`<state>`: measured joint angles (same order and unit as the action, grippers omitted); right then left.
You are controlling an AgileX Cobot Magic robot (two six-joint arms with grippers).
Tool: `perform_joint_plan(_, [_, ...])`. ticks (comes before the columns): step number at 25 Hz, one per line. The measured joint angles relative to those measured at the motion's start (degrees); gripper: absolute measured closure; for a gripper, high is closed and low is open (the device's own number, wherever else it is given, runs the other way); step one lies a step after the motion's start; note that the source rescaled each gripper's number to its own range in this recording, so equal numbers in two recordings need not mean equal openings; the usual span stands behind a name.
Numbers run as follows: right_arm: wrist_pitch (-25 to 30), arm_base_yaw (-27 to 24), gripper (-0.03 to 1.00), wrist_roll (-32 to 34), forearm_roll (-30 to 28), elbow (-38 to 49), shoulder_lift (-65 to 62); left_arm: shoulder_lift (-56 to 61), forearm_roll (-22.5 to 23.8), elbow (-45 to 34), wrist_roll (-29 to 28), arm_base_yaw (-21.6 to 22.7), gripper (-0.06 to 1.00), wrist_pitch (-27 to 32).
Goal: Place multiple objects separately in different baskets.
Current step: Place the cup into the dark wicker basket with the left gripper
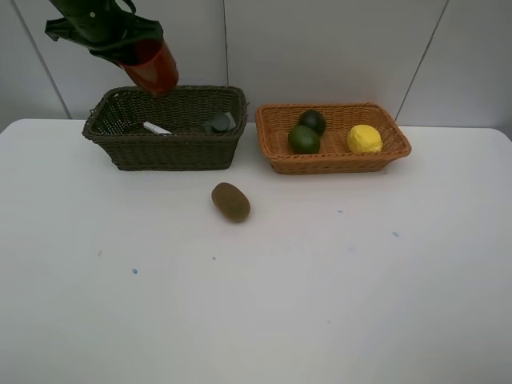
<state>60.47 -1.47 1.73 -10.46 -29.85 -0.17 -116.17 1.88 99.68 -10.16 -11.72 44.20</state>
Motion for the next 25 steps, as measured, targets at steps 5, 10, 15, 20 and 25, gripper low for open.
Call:
perform_joint_plan(5, [0.0,0.0,-0.03,0.0,0.0,0.0,0.0,-8.5,0.1,5.5,0.0,0.3,0.94,1.8])
perform_joint_plan(10, [0.0,0.0,-0.03,0.0,0.0,0.0,0.0,-15.1,0.1,8.2,-0.2,0.6,0.94,4.3])
perform_joint_plan(15, [0.0,0.0,-0.03,0.0,0.0,0.0,0.0,-15.9,0.1,8.8,-0.4,0.6,0.94,3.6])
perform_joint_plan(20, [0.0,0.0,-0.03,0.0,0.0,0.0,0.0,-15.9,0.1,9.0,-0.4,0.6,0.94,3.6])
perform_joint_plan(25, [0.0,0.0,-0.03,0.0,0.0,0.0,0.0,-15.9,0.1,9.0,-0.1,0.6,0.94,3.6])
